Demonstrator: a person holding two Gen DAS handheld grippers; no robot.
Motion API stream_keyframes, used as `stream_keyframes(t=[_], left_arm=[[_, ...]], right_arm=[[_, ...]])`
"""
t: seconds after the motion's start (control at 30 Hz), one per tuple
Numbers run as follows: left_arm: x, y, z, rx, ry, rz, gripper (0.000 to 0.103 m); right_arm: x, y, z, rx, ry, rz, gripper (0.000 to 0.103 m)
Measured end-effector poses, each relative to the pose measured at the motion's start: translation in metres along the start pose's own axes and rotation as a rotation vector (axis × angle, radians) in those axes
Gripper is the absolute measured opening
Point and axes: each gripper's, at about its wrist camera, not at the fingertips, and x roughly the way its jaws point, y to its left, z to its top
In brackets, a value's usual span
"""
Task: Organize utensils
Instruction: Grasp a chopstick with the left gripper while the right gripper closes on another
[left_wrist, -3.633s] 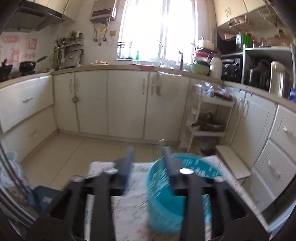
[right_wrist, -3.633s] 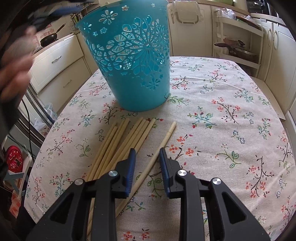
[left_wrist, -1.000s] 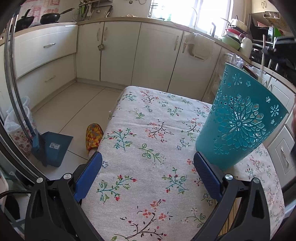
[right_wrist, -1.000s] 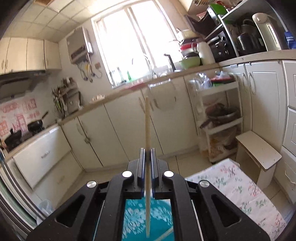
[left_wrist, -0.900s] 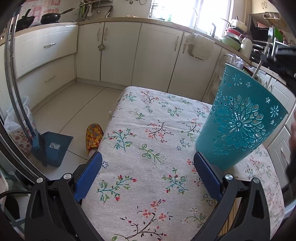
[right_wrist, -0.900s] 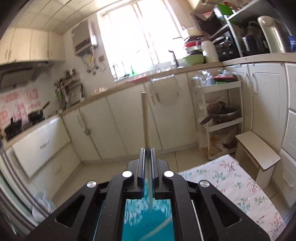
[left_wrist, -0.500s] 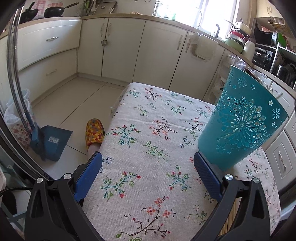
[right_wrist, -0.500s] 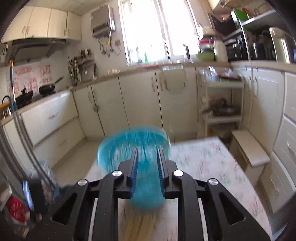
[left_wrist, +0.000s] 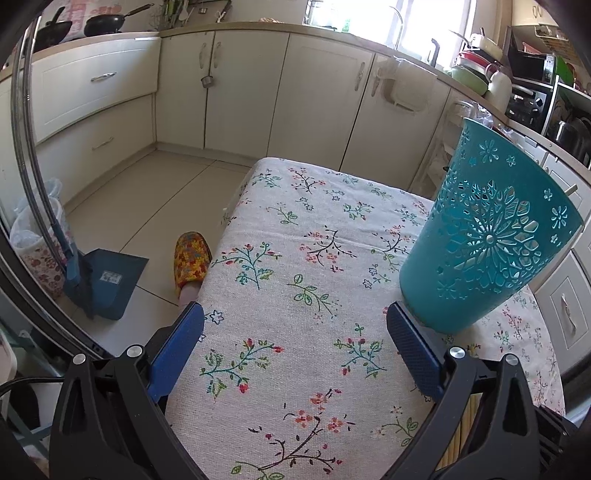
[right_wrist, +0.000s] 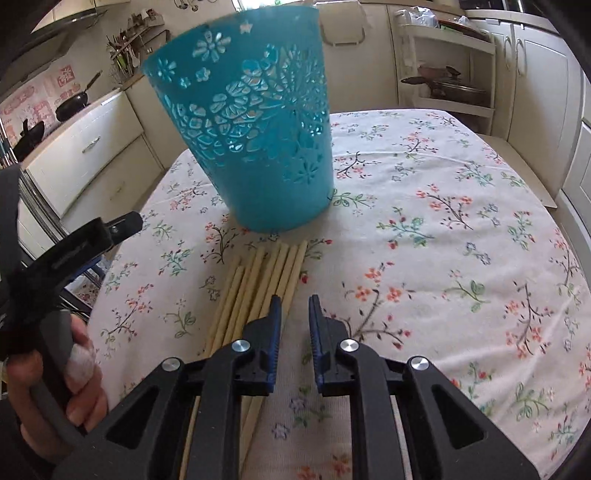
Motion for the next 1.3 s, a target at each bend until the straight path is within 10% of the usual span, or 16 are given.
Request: stream_keyframes(t=[0.57,0.87,1.3], left_arm=[[0.001,-0.002,-0.001,0.012,0.006,-0.013,0.095],[-0.021,-0.053,-0.025,0.244,0.112,-0.156,0.095],[-0.004,-0.076,-0.051,0.35,0.234,-0.007,0.084]], right_arm=[[0.0,0.008,-0.008,-0.135,0.041,-0.065,0.008],[-0.023,-0.03,-0.032,-0.004,-0.014,0.025,0.006],[-0.022,-0.033,-0.033,0.012,-0.025,0.059,0.006]])
